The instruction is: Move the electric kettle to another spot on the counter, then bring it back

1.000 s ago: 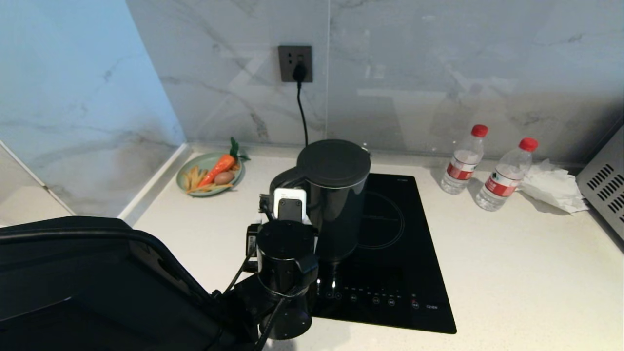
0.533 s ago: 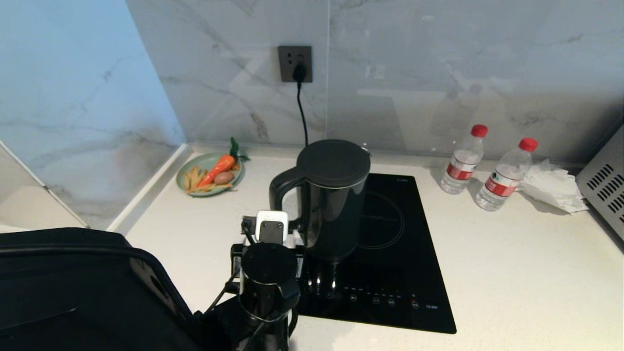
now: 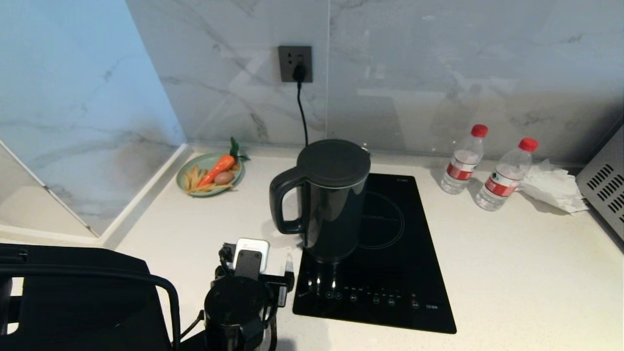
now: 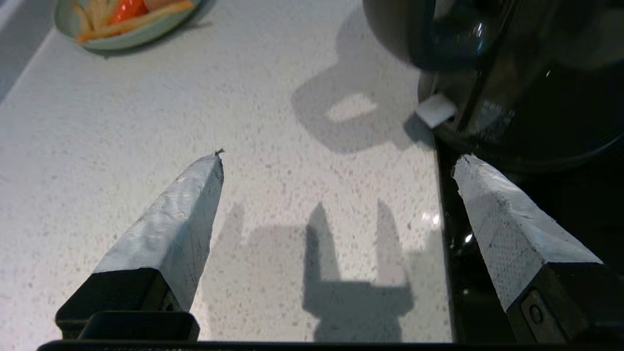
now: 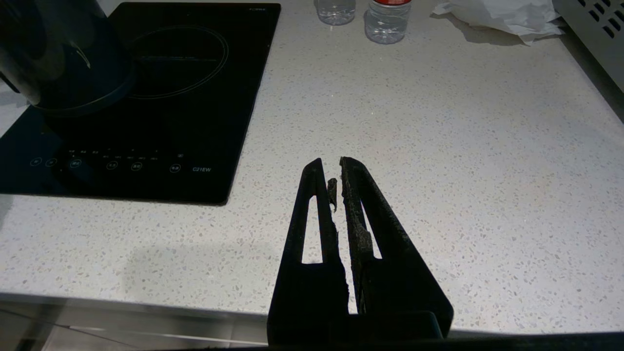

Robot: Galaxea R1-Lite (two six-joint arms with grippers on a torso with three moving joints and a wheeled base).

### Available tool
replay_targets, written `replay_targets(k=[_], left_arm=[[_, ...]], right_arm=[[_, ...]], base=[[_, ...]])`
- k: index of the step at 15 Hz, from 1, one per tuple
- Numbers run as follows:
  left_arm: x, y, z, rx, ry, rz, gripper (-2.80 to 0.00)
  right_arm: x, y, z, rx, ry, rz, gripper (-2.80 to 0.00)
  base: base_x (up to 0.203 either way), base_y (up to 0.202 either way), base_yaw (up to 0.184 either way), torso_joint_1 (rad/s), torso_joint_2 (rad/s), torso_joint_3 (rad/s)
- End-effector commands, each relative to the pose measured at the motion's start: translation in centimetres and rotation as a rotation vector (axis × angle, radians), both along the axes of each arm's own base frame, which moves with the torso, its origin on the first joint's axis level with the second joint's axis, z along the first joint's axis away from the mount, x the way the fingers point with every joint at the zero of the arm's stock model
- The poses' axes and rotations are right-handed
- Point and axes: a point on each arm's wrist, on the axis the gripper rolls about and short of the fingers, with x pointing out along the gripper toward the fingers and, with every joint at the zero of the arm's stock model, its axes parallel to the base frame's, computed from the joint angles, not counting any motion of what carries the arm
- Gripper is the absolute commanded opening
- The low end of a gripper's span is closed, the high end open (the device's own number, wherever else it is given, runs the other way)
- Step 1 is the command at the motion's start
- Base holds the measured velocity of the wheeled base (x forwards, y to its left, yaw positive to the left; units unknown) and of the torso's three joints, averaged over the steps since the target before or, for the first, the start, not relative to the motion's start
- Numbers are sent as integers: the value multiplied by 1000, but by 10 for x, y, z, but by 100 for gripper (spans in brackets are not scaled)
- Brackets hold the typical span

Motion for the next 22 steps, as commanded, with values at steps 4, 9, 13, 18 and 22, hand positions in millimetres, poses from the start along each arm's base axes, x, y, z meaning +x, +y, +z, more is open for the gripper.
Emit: replay_targets(k=[4,9,13,18,22], left_arm=[[22,-1,-36,56,59,50,-280],[49,-3,-30,4,13,75,-280],[54,-4,-30,-1,8,82,-280],[56,-5,-29,-8,2,79,-280],[61,3,-34,17,15,106,0]], right_arm=[[0,0,0,0,1,-2,-280],[0,0,0,0,0,-1,-280],[0,0,0,0,-1,-2,-280],[0,0,0,0,-1,0,-280],[0,0,0,0,-1,-1,-280]], base=[[0,0,0,0,0,0],[0,0,0,0,0,0],[0,0,0,0,0,0],[0,0,0,0,0,0],[0,0,0,0,0,0]])
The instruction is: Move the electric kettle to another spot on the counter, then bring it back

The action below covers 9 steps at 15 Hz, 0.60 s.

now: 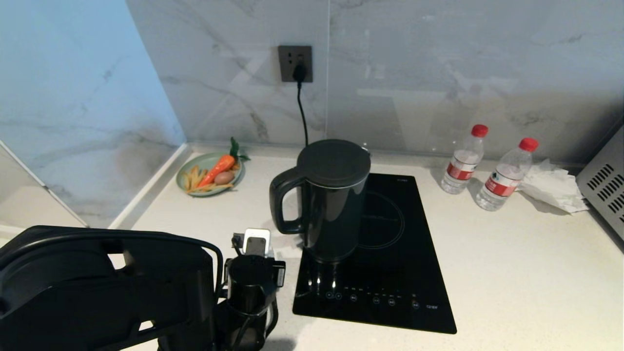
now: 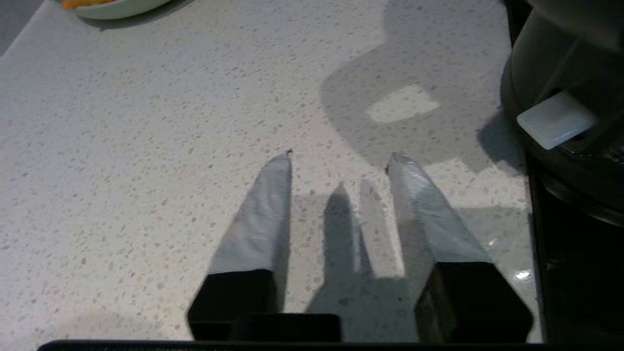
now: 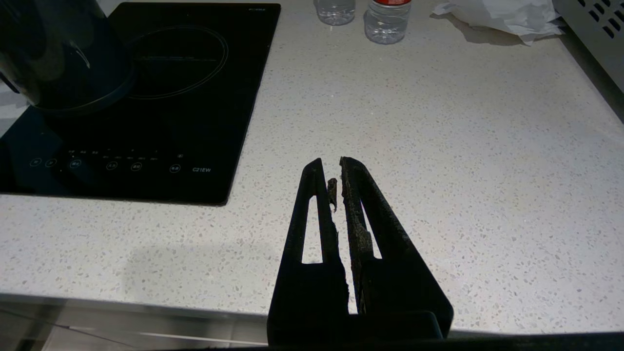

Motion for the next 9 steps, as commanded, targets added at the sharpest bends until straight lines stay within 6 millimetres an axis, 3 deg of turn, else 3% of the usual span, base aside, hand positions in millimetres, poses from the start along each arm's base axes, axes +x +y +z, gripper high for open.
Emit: replay_targets(k=[1,9], left_arm=[[1,-3,1,-4,-11,-2,0],[6,-12,20,0,-71,-15,0]], right_arm=[[0,0,0,0,-1,0,-280],[0,0,0,0,-1,1,-280]], base=[[0,0,0,0,0,0],[0,0,0,0,0,0]])
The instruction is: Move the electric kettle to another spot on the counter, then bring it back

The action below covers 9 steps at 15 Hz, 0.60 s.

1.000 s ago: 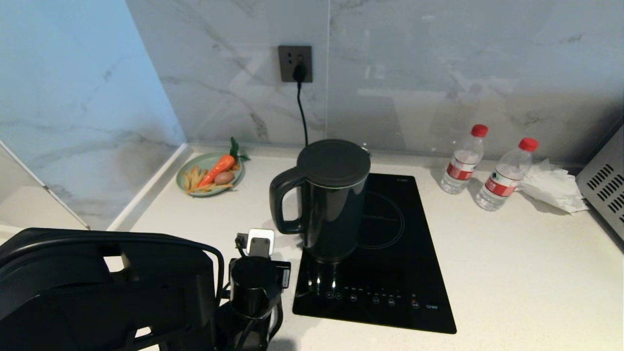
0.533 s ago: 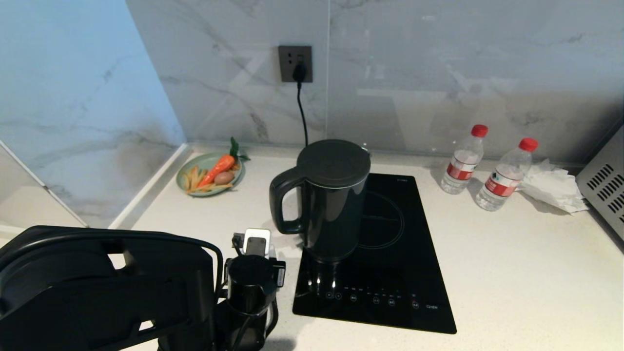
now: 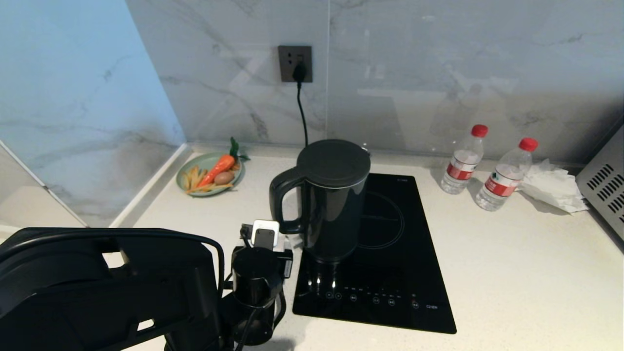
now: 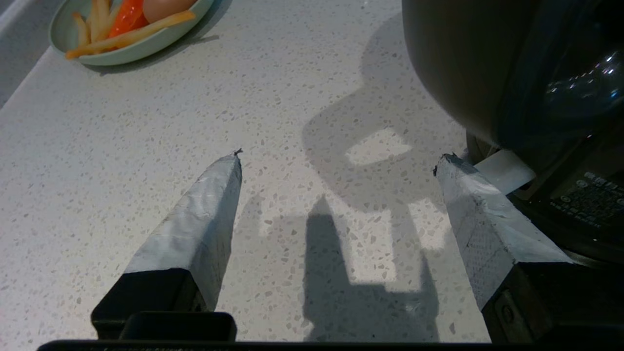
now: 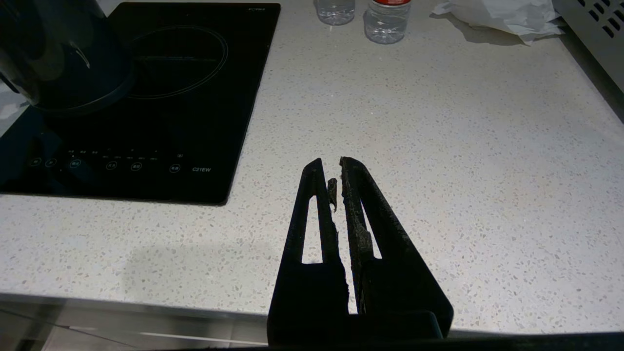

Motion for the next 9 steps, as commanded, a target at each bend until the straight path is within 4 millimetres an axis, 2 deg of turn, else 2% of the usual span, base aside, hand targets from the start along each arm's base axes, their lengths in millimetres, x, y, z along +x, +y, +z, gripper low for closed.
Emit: replay_targets(k=[1,9], left_arm=[[0,0,5,-16,-16,4,0],[-13,-13,0,-9,-6,-32,0]], right_arm=[[0,0,0,0,-1,-1,-280],[0,0,0,0,-1,0,-280]], base=[[0,0,0,0,0,0],[0,0,0,0,0,0]])
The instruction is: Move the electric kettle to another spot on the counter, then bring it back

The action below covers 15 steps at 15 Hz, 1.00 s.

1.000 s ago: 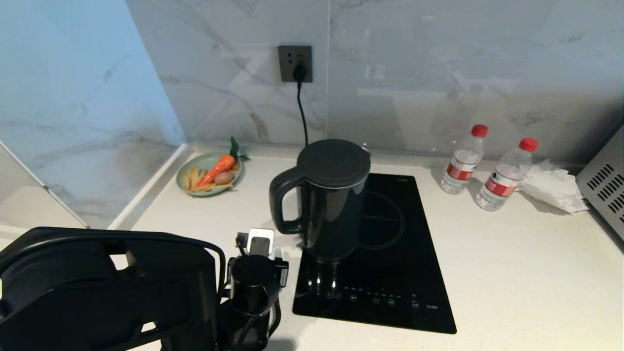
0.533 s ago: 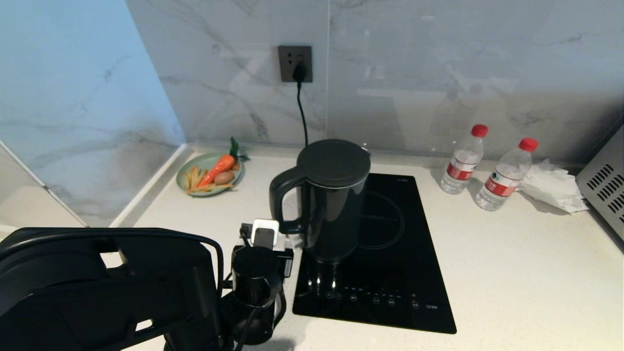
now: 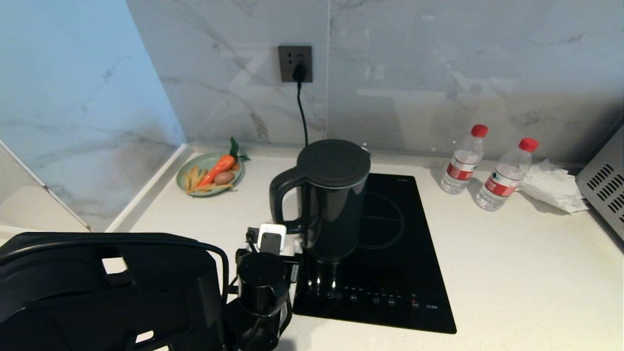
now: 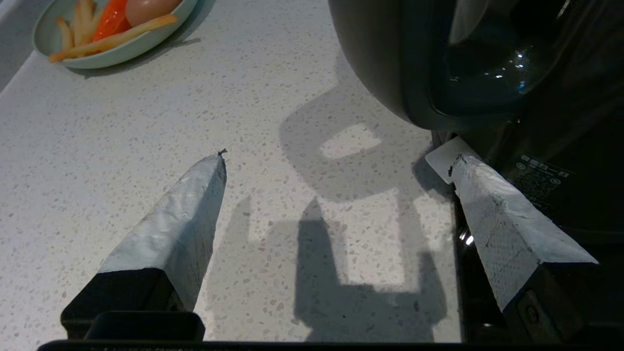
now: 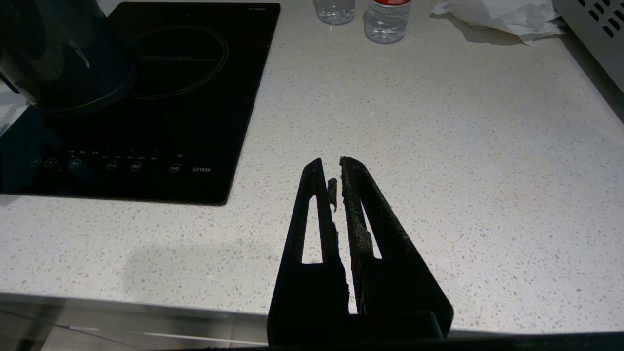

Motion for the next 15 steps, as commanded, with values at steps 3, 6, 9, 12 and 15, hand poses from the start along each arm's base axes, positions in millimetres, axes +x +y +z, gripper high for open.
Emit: replay_targets(k=[3,6,9,12,15], left_arm=[[-1,-3,-1,-4,-5,-4,0],[1,-5,-5,-1,-2,-3,0],[5,-6,-4,-7,-10,5,0],[13,-1,-2,-13,-19,30,0],[16,2,-3,-12,-18,39,0]], right_arm=[[0,0,0,0,-1,2,-280],[0,0,0,0,-1,0,-280],[0,0,0,0,0,1,-280],[0,0,0,0,-1,0,-280],[0,0,0,0,-1,1,-280]], base=[[0,0,0,0,0,0],[0,0,0,0,0,0],[0,0,0,0,0,0],[0,0,0,0,0,0],[0,0,0,0,0,0]])
